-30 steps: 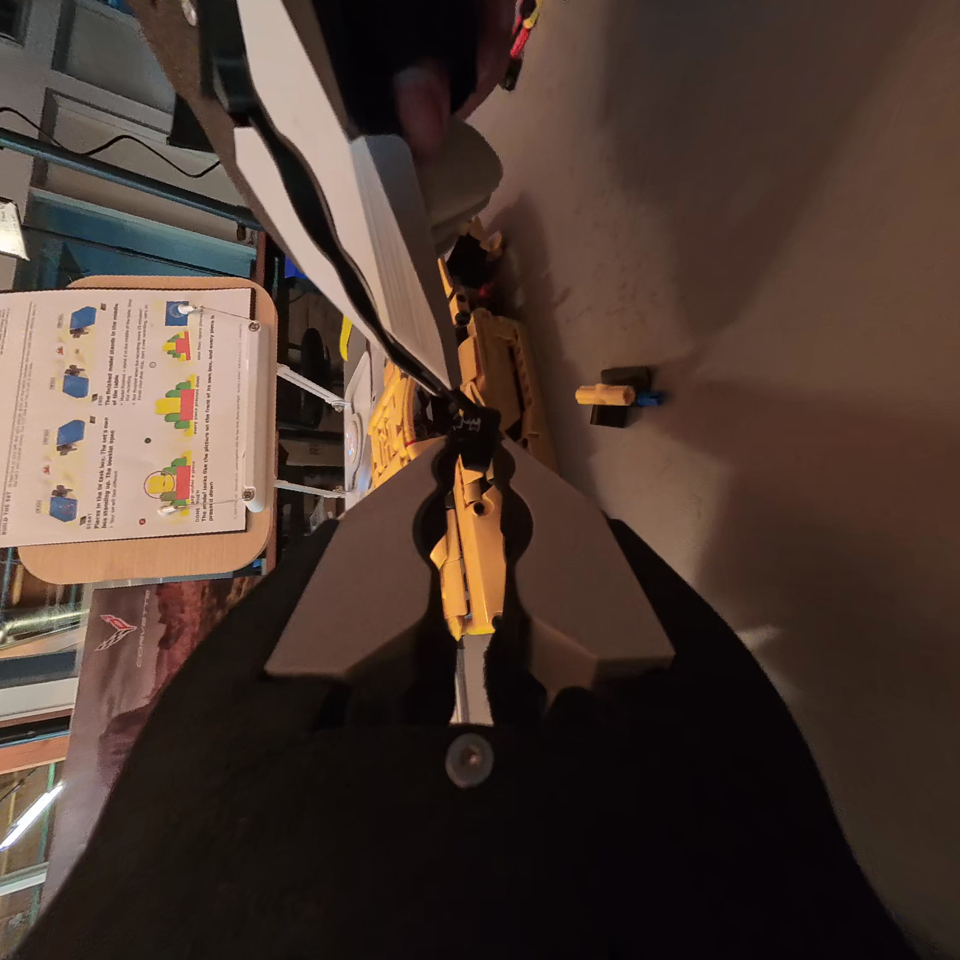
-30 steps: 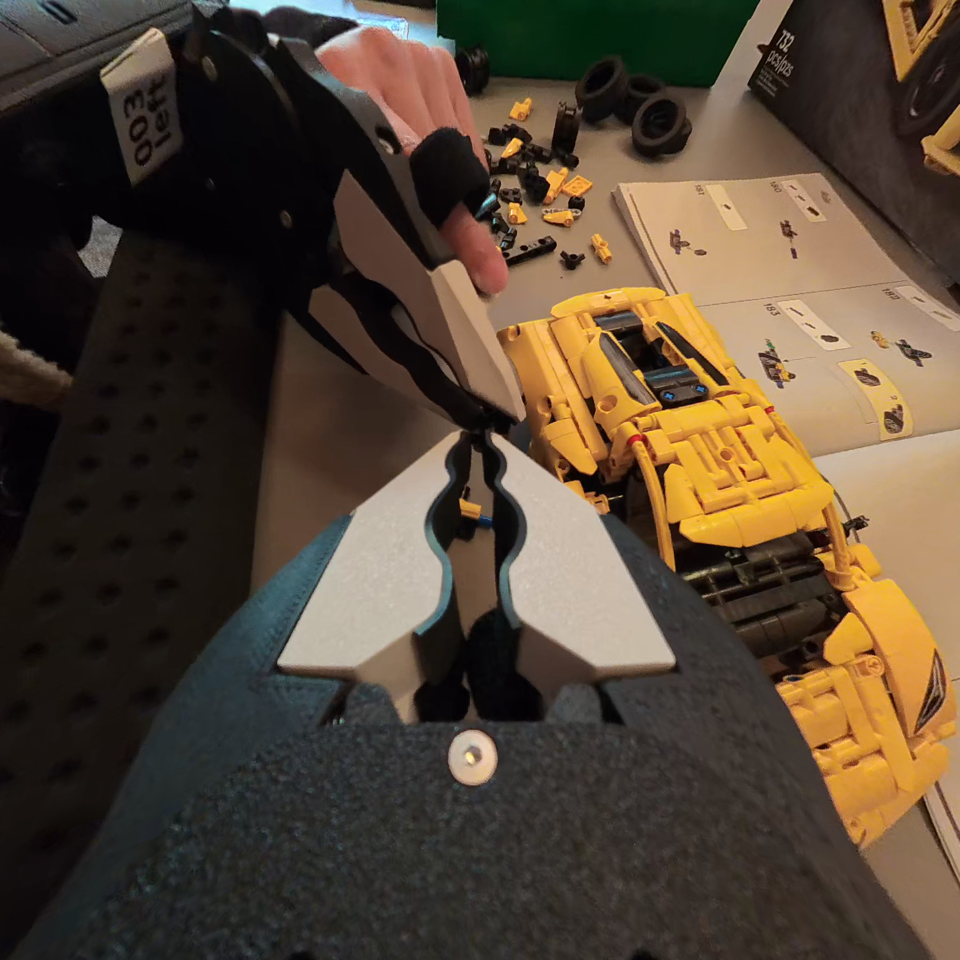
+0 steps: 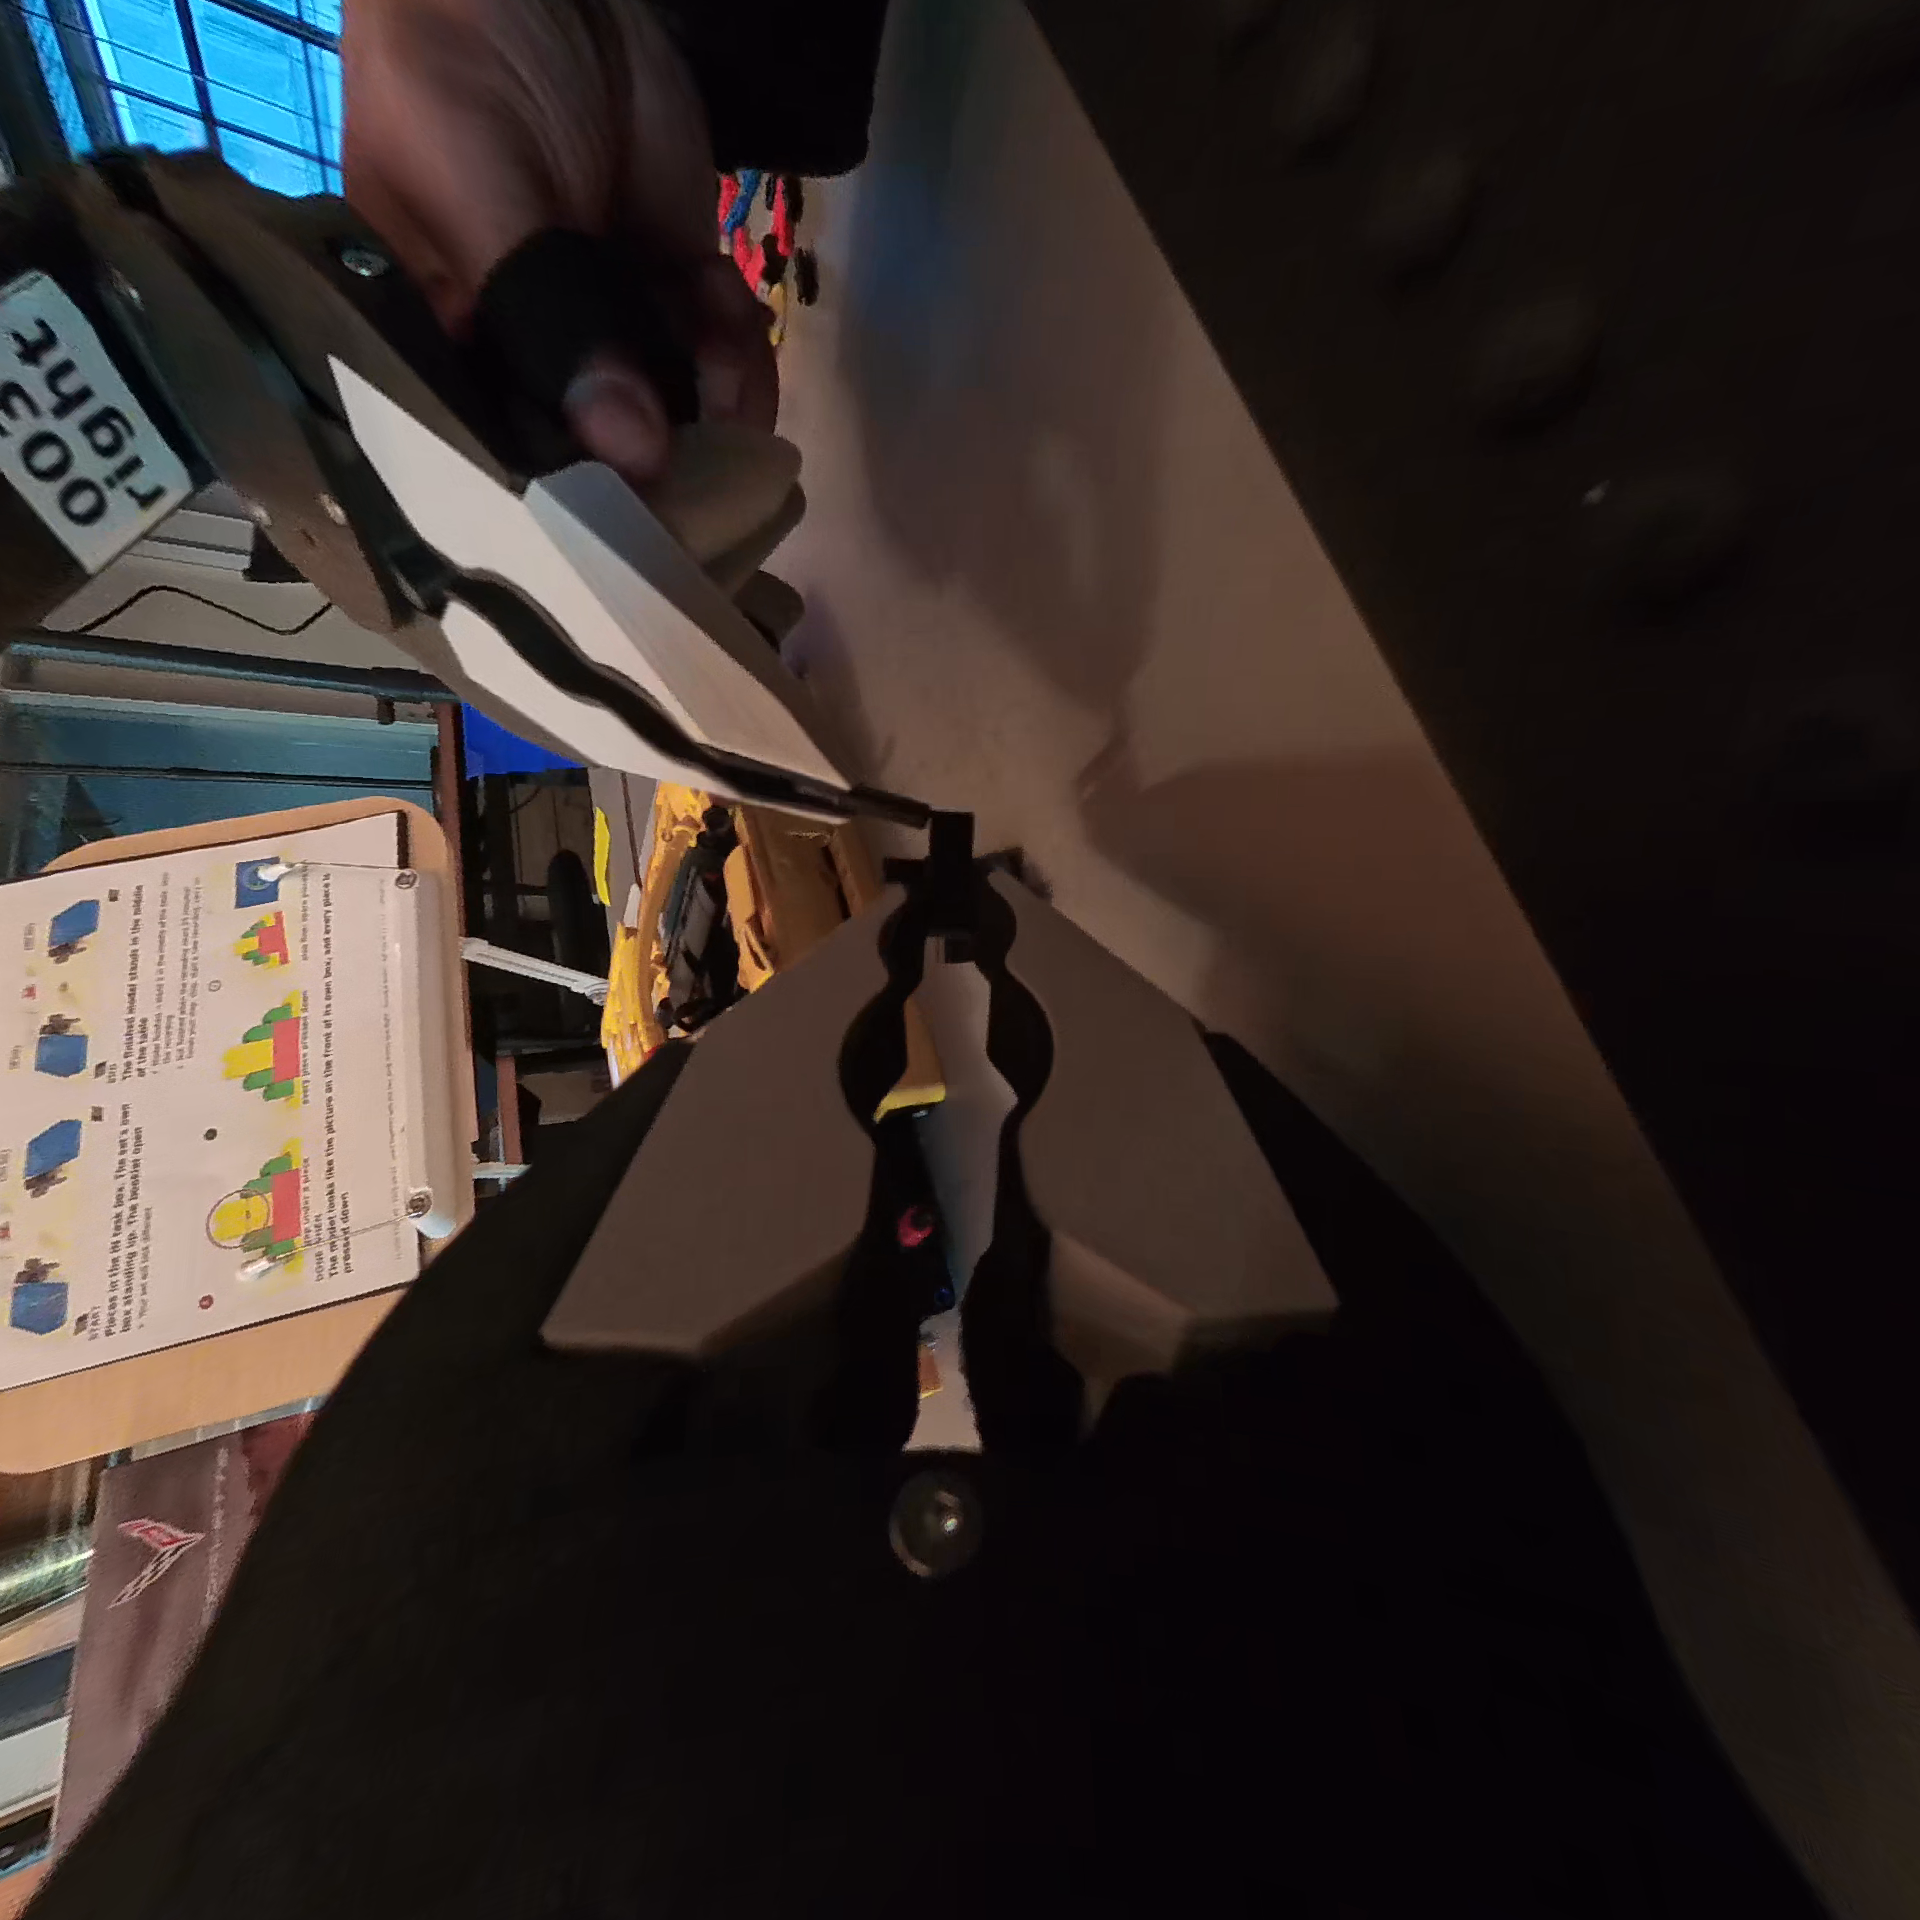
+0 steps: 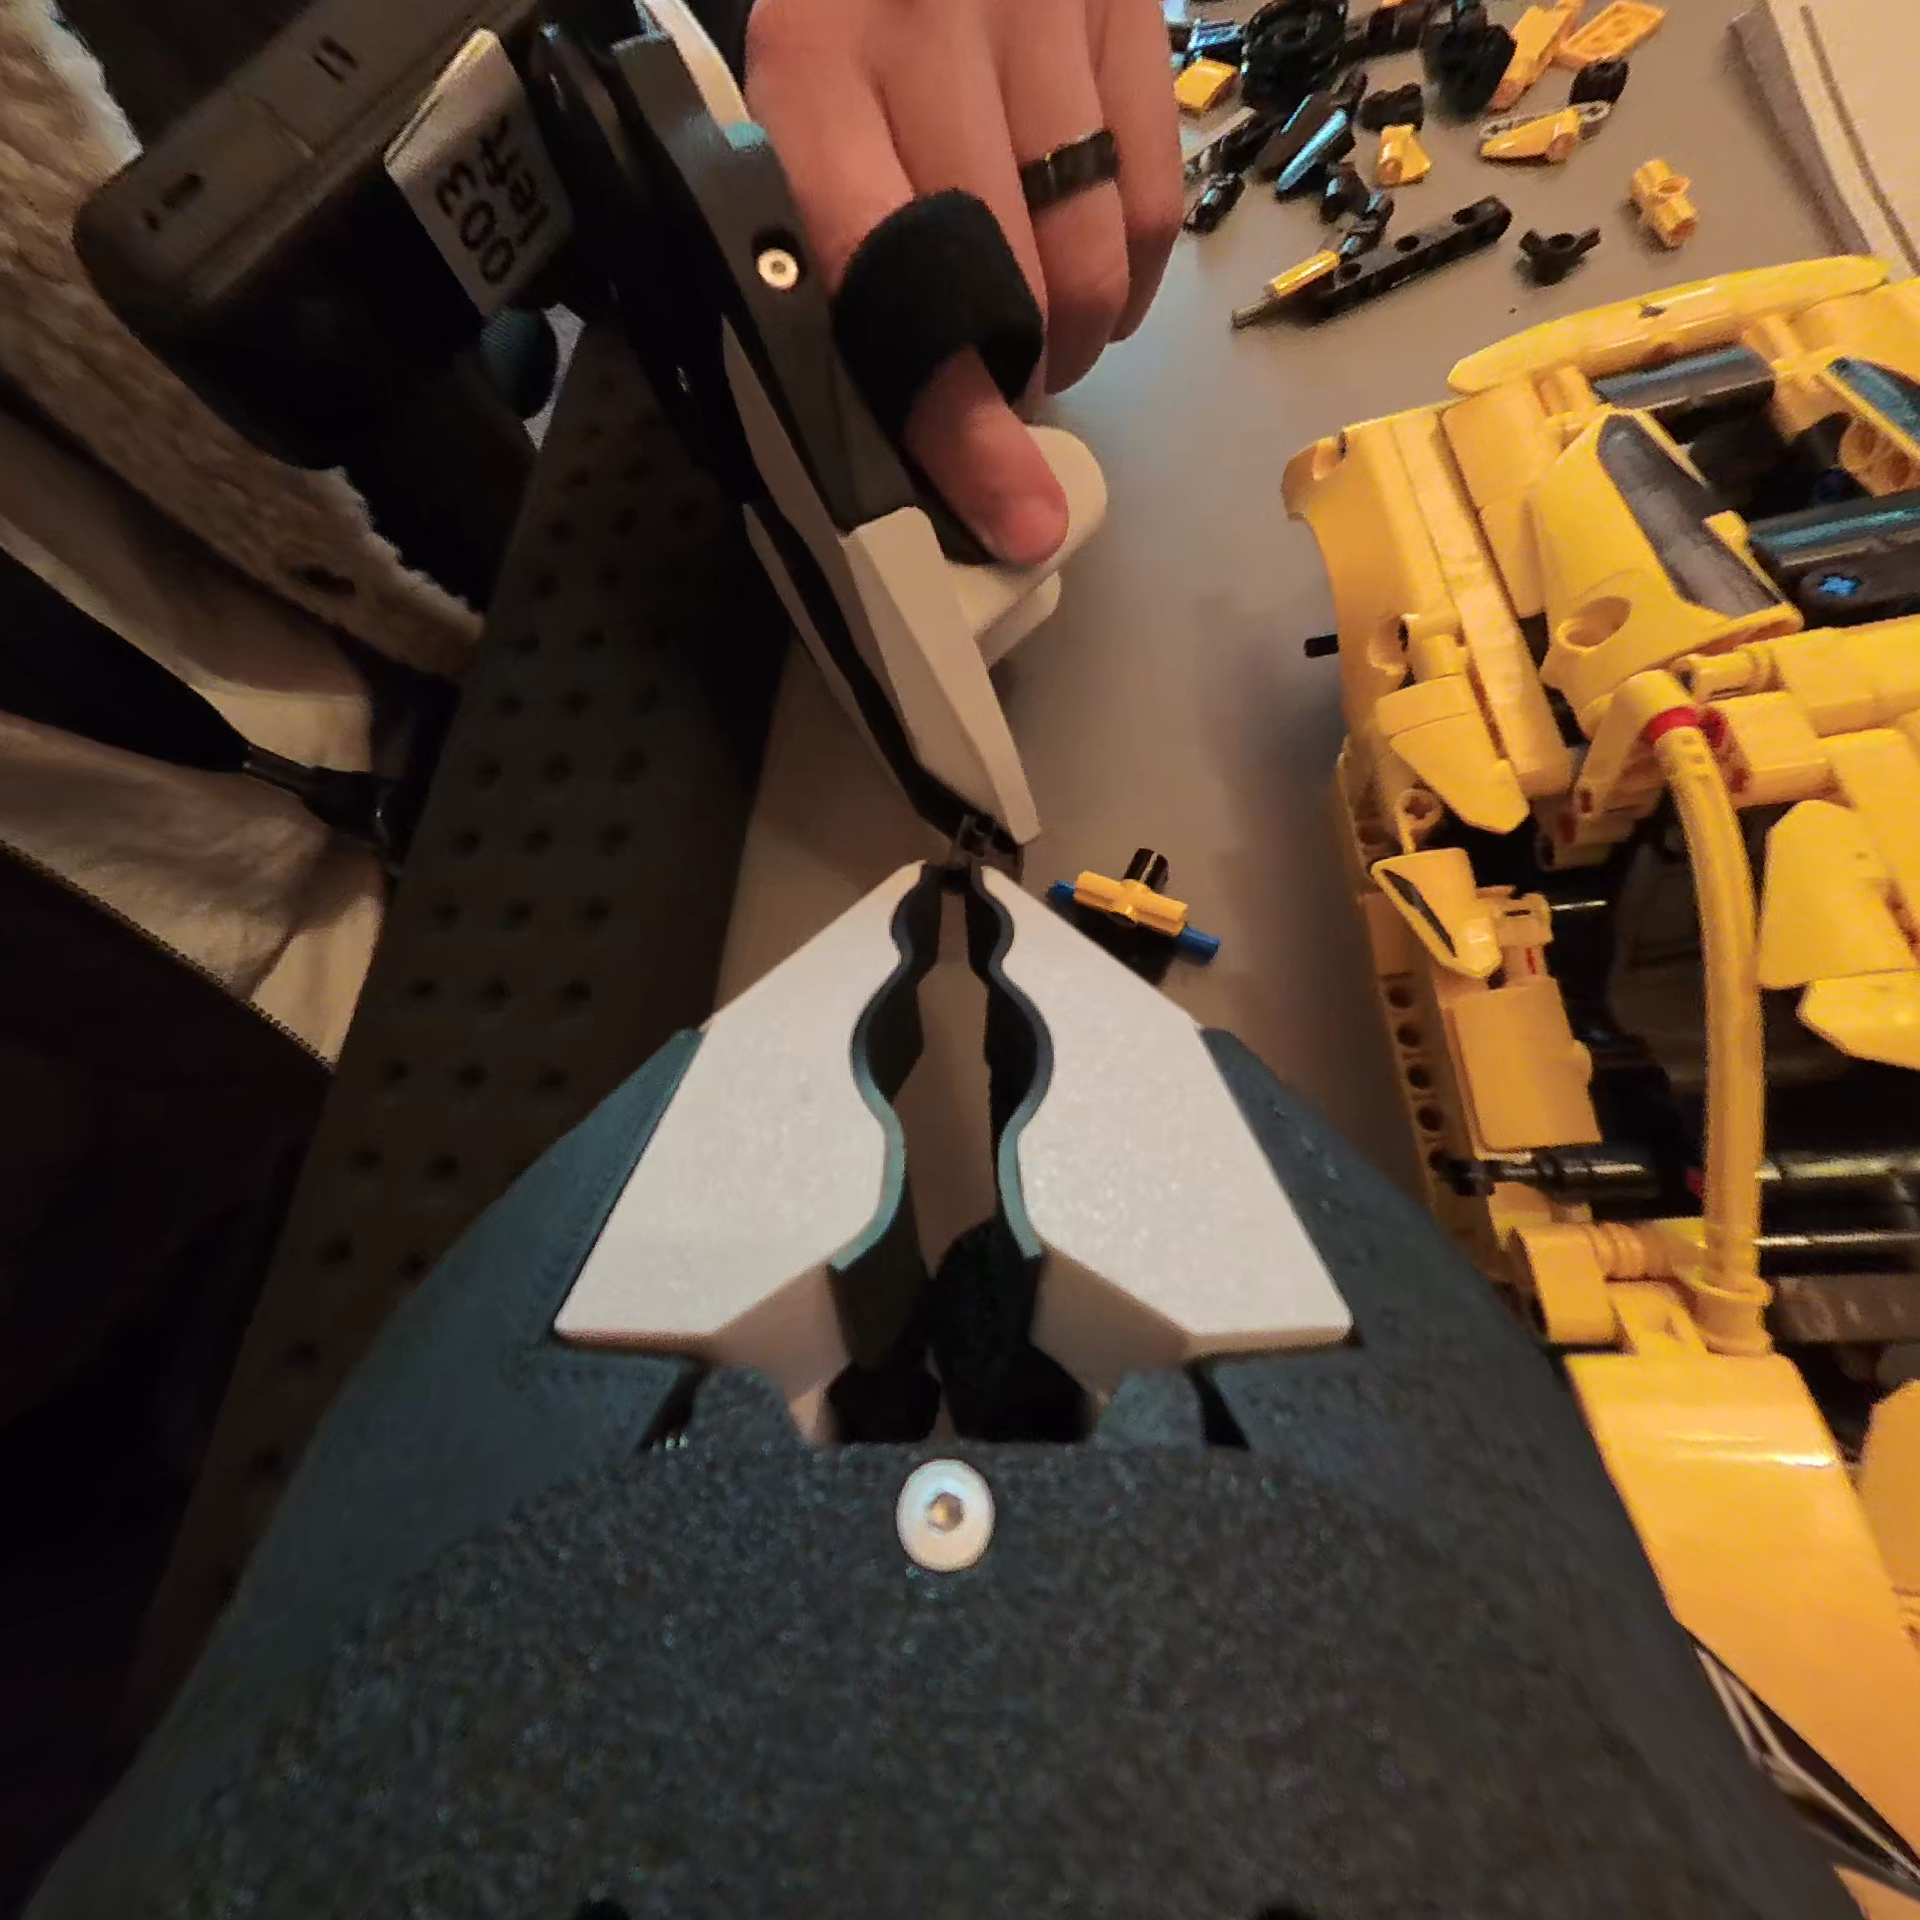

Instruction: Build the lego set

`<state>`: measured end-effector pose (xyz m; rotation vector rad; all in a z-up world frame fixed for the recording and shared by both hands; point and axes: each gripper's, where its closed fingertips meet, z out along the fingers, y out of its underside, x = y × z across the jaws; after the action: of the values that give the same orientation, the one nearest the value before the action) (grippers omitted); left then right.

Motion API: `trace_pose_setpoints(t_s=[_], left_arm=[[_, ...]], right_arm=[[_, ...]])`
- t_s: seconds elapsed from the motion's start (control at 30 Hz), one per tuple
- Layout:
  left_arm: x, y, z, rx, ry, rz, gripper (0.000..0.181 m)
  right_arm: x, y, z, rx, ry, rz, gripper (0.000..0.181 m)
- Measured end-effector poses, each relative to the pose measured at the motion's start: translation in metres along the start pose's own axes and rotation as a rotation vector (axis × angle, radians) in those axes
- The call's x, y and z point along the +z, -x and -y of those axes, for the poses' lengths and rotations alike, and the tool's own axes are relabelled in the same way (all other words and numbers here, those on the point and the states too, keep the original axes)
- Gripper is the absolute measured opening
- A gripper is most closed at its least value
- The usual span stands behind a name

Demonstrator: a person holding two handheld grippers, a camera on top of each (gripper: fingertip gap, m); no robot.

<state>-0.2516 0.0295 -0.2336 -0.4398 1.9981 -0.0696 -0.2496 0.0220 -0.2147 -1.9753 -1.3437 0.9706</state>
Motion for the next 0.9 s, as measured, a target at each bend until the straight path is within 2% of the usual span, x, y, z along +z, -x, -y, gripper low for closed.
trace_pose_setpoints(t_s=[0.2,0.47,0.67,0.9], left_arm=[[0.0,-0.004,0.005,-0.009,-0.015,-0.019,0.008],[0.0,-0.013,0.014,0.018,-0.06,-0.034,0.008],[-0.007,-0.008,0.024,-0.122,-0.172,-0.05,0.008],[-0.01,-0.013,0.034,-0.257,-0.259,-0.145,0.008]], right_arm=[[0.003,0.001,-0.003,-0.023,0.032,0.005,0.003],[0.007,0.012,-0.01,-0.079,0.092,0.096,0.004],[0.002,0.021,-0.005,0.026,-0.012,0.283,0.004],[0.005,0.031,-0.004,0.067,0.024,0.373,0.003]])
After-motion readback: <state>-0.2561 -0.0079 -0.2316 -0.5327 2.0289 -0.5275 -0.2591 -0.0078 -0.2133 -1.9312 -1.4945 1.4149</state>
